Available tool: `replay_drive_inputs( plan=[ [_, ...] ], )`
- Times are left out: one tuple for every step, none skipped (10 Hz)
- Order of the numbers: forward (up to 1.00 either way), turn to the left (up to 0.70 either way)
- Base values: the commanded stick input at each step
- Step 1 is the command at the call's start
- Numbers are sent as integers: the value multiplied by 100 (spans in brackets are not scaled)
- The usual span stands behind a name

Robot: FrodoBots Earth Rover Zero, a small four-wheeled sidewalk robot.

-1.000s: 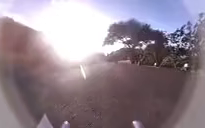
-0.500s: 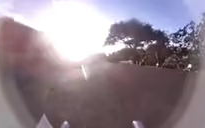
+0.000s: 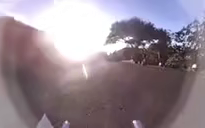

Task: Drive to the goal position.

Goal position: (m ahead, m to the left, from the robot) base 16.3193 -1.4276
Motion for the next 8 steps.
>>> replay_drive_inputs(
  plan=[
    [50,-1],
    [50,-10],
    [50,-32],
    [50,-30],
    [50,0],
    [50,0],
    [50,0],
    [50,0]
  ],
)
